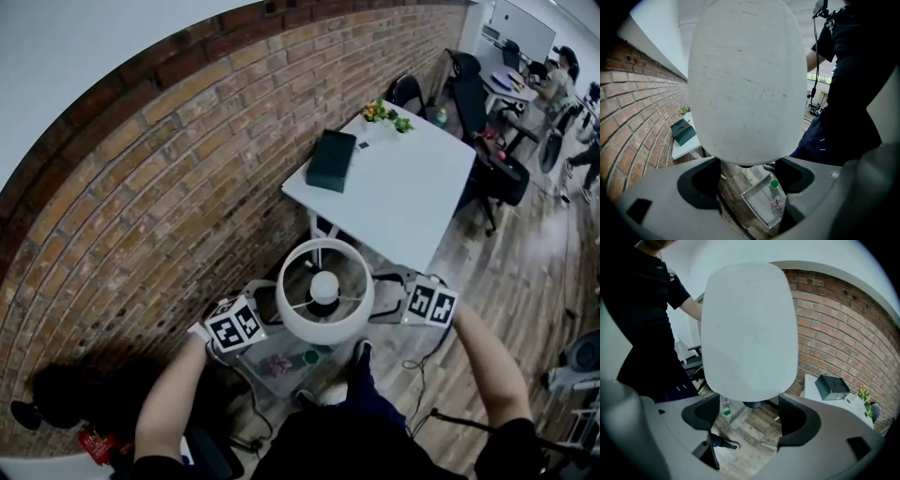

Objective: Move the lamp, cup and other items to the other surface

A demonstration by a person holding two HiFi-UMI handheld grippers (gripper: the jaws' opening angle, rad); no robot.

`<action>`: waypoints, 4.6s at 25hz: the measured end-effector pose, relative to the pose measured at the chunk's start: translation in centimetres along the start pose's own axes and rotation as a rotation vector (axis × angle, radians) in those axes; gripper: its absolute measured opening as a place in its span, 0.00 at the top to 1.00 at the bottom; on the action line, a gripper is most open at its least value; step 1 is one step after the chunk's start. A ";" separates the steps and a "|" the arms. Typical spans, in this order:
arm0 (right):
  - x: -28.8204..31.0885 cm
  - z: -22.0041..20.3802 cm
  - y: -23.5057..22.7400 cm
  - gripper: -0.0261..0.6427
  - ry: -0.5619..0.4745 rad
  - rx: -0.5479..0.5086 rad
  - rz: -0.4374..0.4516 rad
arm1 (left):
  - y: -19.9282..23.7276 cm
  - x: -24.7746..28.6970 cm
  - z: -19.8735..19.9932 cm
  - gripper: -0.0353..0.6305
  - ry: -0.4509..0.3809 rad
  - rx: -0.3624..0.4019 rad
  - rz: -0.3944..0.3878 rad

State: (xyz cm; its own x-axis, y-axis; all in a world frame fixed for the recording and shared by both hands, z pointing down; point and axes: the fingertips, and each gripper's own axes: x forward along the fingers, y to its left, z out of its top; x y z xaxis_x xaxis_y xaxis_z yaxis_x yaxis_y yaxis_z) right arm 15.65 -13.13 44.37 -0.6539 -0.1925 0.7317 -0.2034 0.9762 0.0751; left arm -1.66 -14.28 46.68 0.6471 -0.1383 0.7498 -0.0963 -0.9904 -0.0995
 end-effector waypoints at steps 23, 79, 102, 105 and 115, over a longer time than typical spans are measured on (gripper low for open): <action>-13.3 -15.4 -24.8 0.37 0.025 0.040 -0.039 | 18.6 18.1 20.2 0.42 -0.004 0.052 -0.022; -14.0 -15.5 -21.7 0.49 -0.145 0.310 -0.554 | 9.6 13.8 12.3 0.42 -0.125 -0.276 0.299; 4.4 3.2 1.4 0.56 -0.179 0.048 -0.266 | -11.1 -3.7 -7.1 0.48 -0.291 -0.734 0.632; 6.7 3.3 2.5 0.56 -0.172 0.005 -0.224 | -12.1 -3.8 -9.1 0.48 -0.276 -0.766 0.650; 14.4 0.4 5.3 0.57 -0.124 -0.051 -0.010 | -15.8 0.1 -14.0 0.48 -0.170 -0.925 0.695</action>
State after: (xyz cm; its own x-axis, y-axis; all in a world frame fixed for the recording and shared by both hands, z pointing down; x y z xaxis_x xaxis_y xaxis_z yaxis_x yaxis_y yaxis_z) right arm 4.90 -10.80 55.02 -0.7374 -0.2101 0.6419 -0.1752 0.9774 0.1187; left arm -10.71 1.50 57.49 0.3248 -0.7168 0.6170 -0.9380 -0.3279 0.1130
